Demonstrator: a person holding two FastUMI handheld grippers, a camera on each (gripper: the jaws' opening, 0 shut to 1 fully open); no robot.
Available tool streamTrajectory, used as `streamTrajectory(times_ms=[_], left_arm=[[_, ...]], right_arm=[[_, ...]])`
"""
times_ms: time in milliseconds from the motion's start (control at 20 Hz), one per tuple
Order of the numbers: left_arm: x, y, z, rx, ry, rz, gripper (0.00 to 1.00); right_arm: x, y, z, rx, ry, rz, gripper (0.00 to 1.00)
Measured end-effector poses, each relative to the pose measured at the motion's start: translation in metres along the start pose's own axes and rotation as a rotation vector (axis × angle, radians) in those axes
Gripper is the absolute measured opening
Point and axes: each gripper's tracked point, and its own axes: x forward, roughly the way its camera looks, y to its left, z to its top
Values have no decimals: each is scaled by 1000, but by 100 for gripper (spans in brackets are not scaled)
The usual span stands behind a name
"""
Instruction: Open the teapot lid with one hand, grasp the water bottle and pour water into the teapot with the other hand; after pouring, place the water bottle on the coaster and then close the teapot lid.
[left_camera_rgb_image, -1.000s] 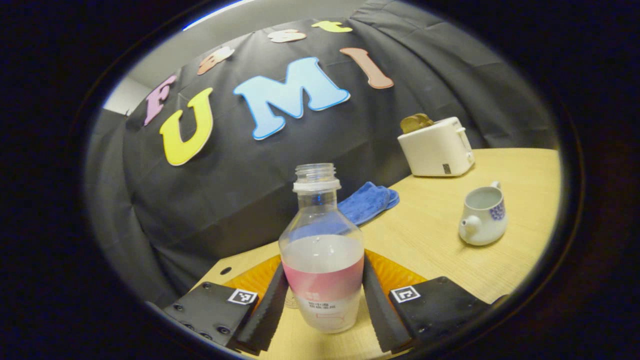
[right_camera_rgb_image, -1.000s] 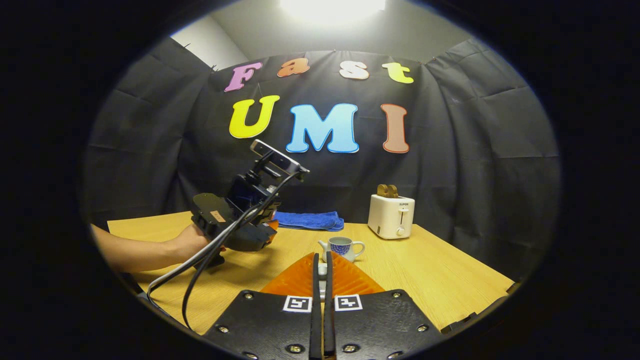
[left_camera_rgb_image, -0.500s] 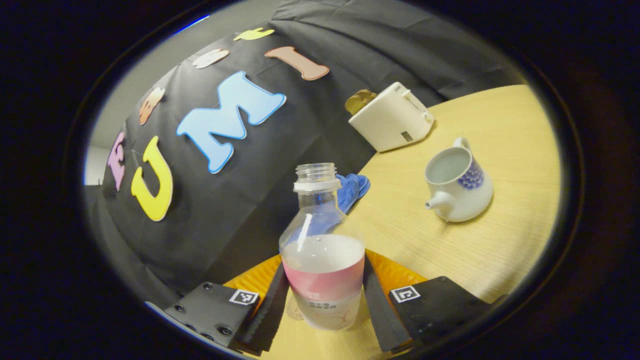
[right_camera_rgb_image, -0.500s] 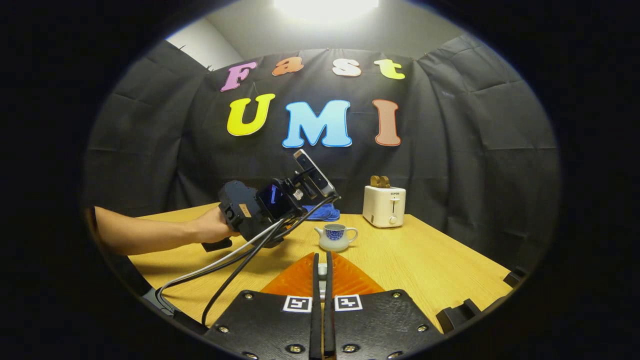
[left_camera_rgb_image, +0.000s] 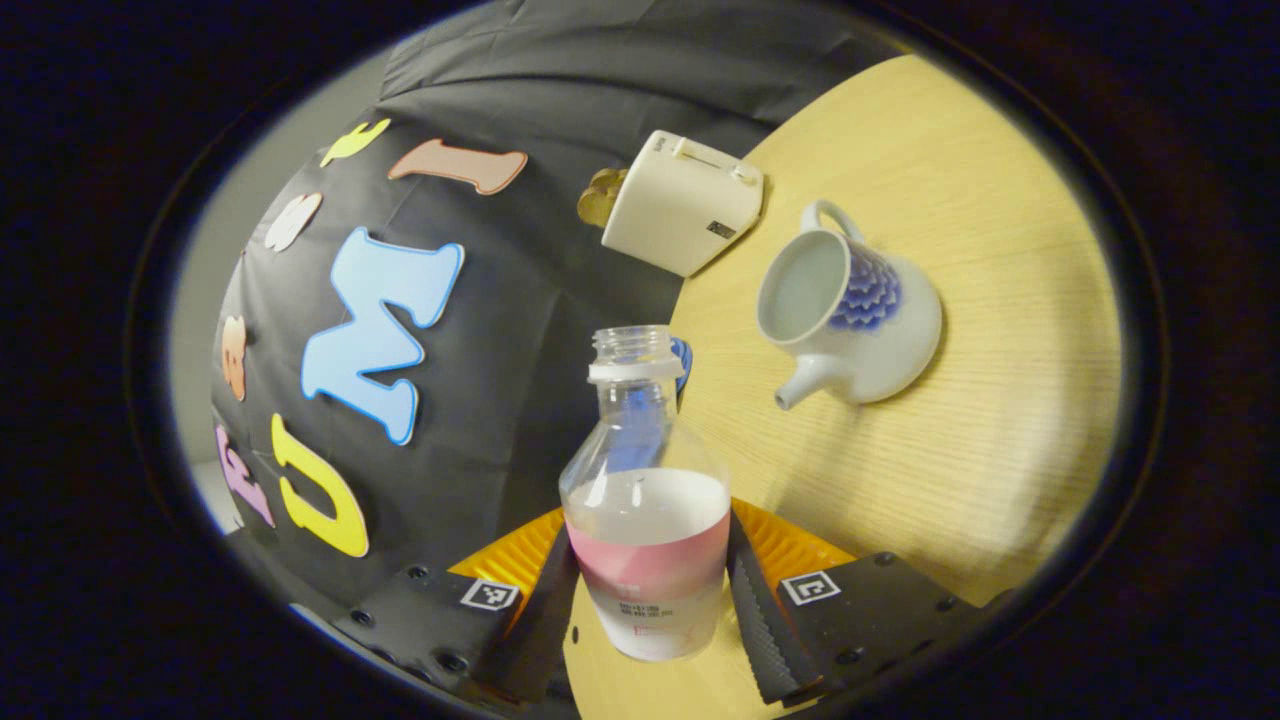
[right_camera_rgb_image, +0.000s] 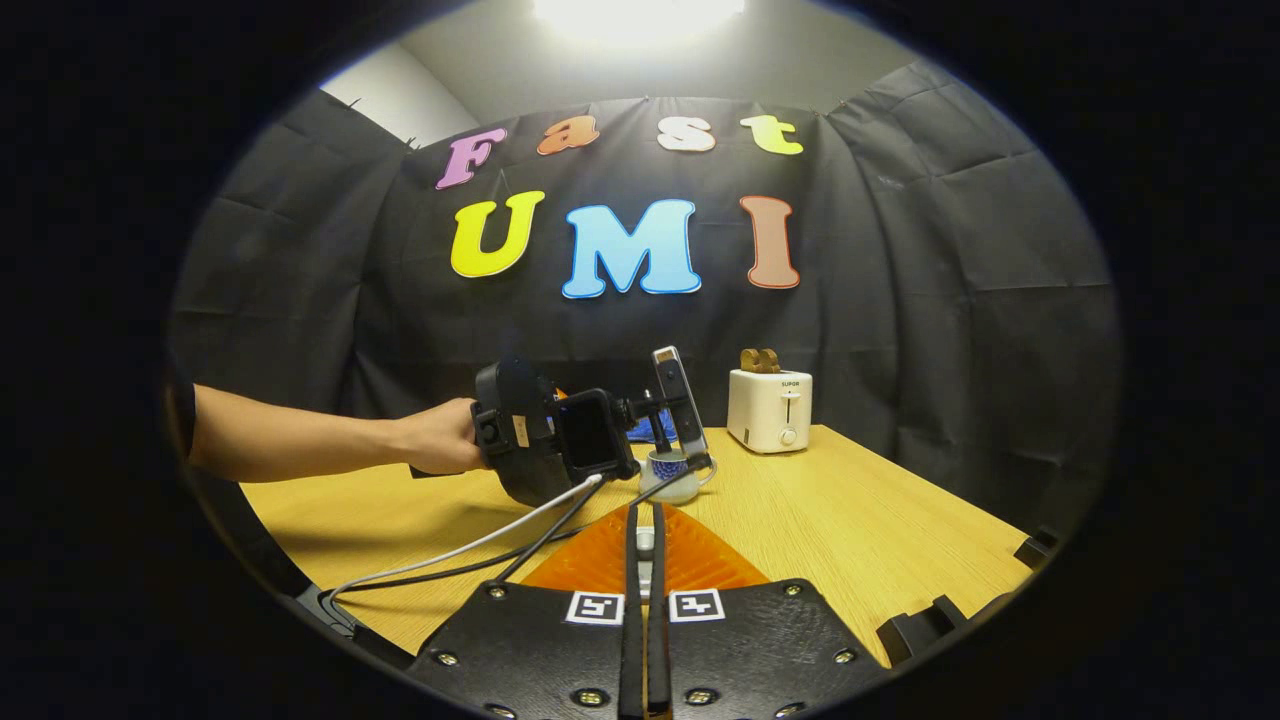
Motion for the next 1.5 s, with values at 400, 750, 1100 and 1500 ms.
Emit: streamTrajectory(times_ms=[400, 750, 1100, 1500], left_arm=[[4, -8, 8, 228, 36, -23, 87], [6, -8, 16, 351, 41, -30, 88], [4, -5, 20, 466, 59, -38, 87], [1, -2, 23, 591, 82, -28, 87]], right_arm=[[2, -8, -9, 25, 23, -12, 2], [2, -9, -8, 25, 25, -15, 2], [4, -12, -17, 30, 55, -17, 2], [1, -13, -17, 28, 56, -15, 2]])
